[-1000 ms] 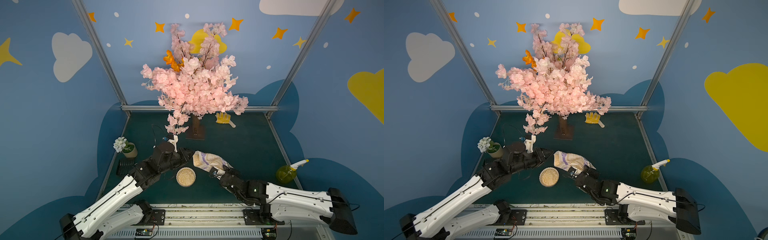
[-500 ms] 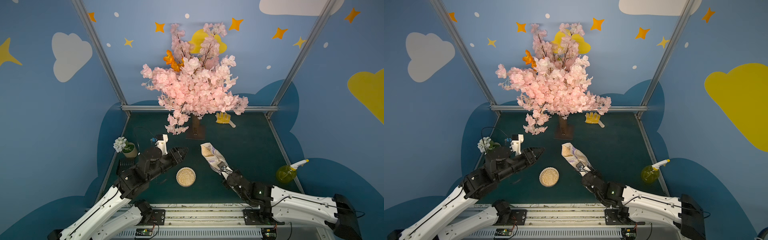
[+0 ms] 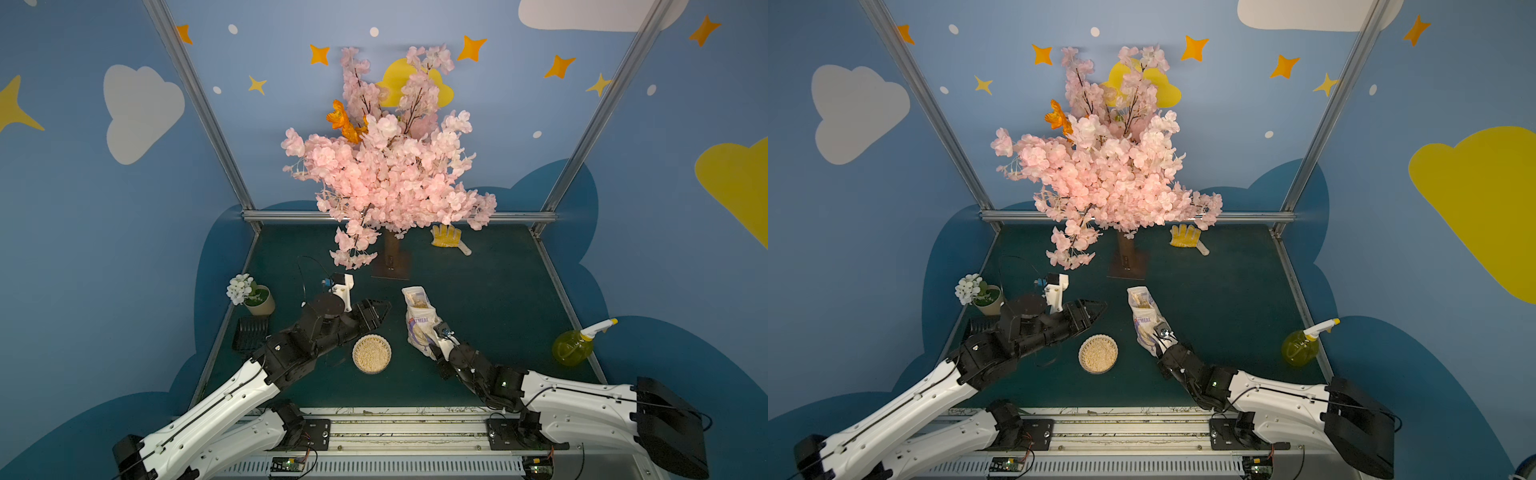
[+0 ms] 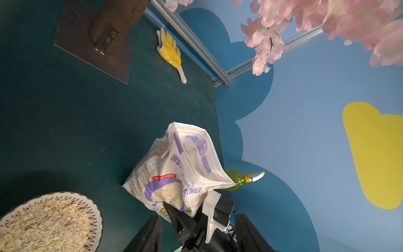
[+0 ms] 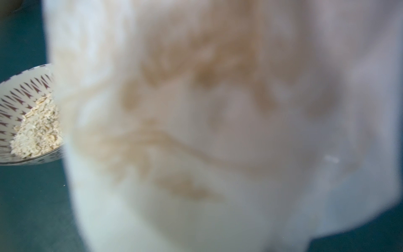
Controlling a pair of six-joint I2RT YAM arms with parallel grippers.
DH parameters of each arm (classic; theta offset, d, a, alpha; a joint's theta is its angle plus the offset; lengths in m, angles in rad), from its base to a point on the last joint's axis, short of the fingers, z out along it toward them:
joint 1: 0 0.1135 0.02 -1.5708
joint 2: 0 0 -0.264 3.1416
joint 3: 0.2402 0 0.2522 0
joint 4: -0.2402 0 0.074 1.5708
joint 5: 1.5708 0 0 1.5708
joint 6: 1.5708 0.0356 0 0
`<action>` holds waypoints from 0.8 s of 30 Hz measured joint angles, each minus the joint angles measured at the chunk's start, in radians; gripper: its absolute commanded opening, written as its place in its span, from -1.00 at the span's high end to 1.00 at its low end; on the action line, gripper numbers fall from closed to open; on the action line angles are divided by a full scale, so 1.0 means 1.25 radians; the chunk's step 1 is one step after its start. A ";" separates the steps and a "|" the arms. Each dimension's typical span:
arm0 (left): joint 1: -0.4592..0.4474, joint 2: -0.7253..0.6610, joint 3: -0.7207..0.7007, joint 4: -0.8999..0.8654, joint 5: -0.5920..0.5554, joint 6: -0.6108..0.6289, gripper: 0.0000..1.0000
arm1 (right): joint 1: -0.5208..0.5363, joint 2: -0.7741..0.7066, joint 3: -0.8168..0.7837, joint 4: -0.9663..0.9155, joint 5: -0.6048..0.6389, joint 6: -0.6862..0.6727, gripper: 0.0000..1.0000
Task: Pour the oats into the breakfast bowl
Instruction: Place the oats bag at the center of the board.
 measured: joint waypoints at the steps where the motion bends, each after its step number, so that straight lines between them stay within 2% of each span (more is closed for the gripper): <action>1: -0.009 0.009 0.000 0.005 -0.004 -0.001 -0.07 | 0.000 0.014 0.000 0.013 -0.004 -0.003 1.00; 9: -0.042 0.087 -0.003 0.037 -0.034 -0.015 0.03 | 0.000 0.126 0.020 0.128 -0.006 -0.015 1.00; 10: -0.045 0.086 -0.009 0.042 -0.040 -0.017 0.03 | 0.000 0.137 0.022 0.141 -0.006 -0.015 0.95; 15: -0.056 0.065 -0.057 0.057 -0.069 -0.034 0.04 | 0.000 0.173 0.020 0.197 -0.004 0.007 0.30; 22: -0.057 0.056 -0.095 0.062 -0.089 -0.052 0.04 | 0.013 0.182 0.009 0.244 0.010 0.034 -0.22; 24: -0.058 0.056 -0.100 0.063 -0.089 -0.055 0.04 | 0.021 0.188 0.009 0.253 0.017 0.038 -0.43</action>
